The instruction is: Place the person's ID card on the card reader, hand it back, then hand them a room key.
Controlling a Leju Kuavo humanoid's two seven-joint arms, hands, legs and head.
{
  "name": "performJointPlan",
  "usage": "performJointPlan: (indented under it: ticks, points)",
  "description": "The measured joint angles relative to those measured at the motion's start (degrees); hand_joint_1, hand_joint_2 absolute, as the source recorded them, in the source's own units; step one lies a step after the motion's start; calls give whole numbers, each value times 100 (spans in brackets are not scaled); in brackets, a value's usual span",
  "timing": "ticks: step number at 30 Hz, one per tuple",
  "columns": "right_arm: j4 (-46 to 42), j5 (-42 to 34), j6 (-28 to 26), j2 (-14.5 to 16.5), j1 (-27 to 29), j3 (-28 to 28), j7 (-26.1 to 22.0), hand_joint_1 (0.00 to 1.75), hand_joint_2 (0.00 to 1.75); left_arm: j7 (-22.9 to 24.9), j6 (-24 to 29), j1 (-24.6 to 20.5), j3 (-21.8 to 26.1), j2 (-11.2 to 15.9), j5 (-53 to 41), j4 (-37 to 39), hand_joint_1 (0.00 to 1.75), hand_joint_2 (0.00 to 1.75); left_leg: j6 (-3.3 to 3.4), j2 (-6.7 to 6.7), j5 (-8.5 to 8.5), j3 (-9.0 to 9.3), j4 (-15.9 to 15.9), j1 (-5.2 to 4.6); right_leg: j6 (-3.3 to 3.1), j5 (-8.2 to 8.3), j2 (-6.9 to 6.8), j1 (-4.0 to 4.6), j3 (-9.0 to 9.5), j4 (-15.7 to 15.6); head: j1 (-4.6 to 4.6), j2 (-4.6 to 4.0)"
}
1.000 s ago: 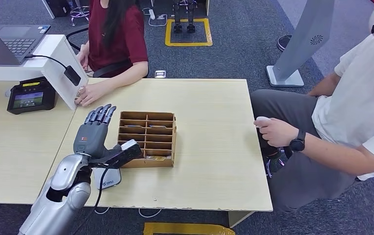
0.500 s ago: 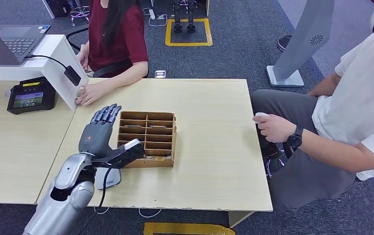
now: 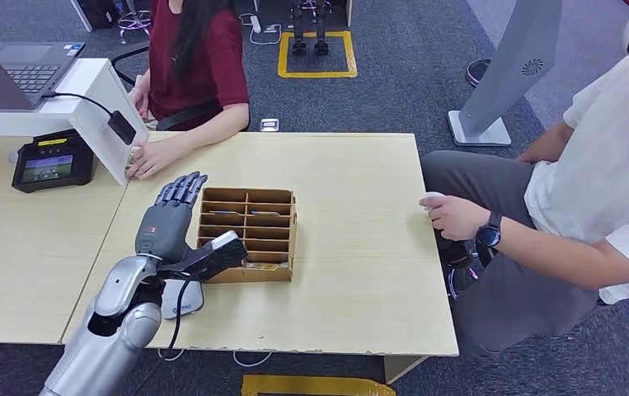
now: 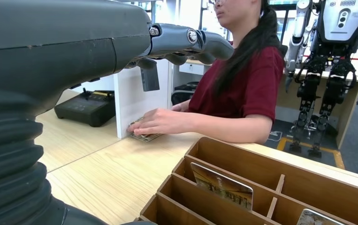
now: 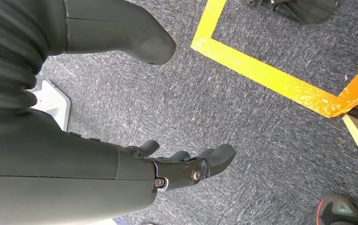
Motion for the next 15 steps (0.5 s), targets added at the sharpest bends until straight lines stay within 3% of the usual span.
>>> performJointPlan:
  ticks: [15]
  points:
    - [-1,36,7,0,-22,0,-4,0,175,77,94,-58,-2,-42,-338,78,0,175,0,0,0,0,0,0,0,0,0,0,0,0,0,0]
